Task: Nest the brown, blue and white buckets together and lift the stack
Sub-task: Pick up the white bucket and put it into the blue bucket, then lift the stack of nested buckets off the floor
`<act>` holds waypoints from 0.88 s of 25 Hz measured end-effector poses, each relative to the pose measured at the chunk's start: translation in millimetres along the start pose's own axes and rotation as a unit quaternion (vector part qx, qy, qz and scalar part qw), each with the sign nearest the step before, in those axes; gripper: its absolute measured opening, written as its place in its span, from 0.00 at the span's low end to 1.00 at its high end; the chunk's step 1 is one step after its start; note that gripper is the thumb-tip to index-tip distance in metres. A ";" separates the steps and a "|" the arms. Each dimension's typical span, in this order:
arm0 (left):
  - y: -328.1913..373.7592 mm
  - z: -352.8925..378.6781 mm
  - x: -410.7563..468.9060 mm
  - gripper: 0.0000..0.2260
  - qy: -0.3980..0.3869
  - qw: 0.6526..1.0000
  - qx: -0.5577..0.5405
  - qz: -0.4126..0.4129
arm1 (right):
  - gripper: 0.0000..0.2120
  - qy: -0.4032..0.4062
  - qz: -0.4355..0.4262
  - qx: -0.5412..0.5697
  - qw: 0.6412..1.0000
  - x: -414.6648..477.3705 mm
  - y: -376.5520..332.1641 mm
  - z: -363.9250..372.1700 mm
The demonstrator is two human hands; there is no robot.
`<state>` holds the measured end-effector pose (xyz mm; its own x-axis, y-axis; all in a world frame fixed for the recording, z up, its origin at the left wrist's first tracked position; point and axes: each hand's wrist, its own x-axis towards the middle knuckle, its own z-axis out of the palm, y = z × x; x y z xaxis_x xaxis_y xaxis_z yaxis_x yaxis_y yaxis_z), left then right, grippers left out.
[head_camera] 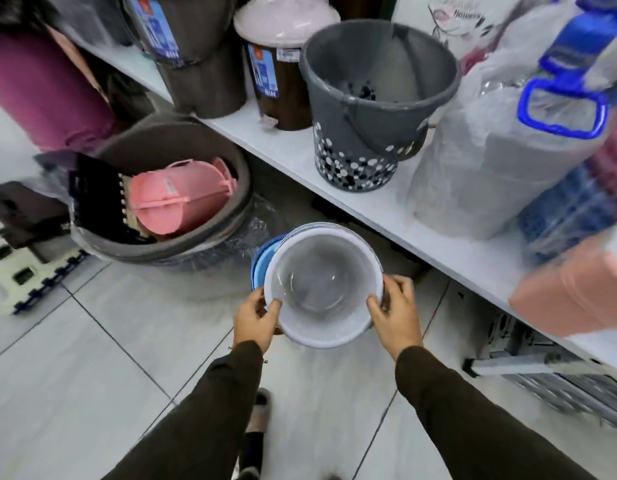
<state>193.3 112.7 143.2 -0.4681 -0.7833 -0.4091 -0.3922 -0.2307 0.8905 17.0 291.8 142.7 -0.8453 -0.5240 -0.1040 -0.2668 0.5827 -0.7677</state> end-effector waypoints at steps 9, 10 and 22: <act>-28.7 -13.4 186.9 0.22 0.011 0.951 0.309 -0.009 | 0.29 -0.039 0.074 -0.038 0.996 130.7 -3.9 112.7; -43.7 -10.8 203.2 0.24 0.012 0.932 0.361 -0.020 | 0.33 -0.043 0.092 -0.065 0.993 138.7 7.9 126.9; -200.5 13.2 214.5 0.45 -0.129 0.847 -0.203 -0.474 | 0.16 -0.117 0.380 0.136 0.908 152.5 124.6 216.3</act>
<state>161.0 -1.5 -125.7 -0.2729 0.0048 -0.9620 -0.4078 -0.9063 0.1112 -45.1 150.1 -105.7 -0.6076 -0.1714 -0.7755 0.5026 0.6731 -0.5425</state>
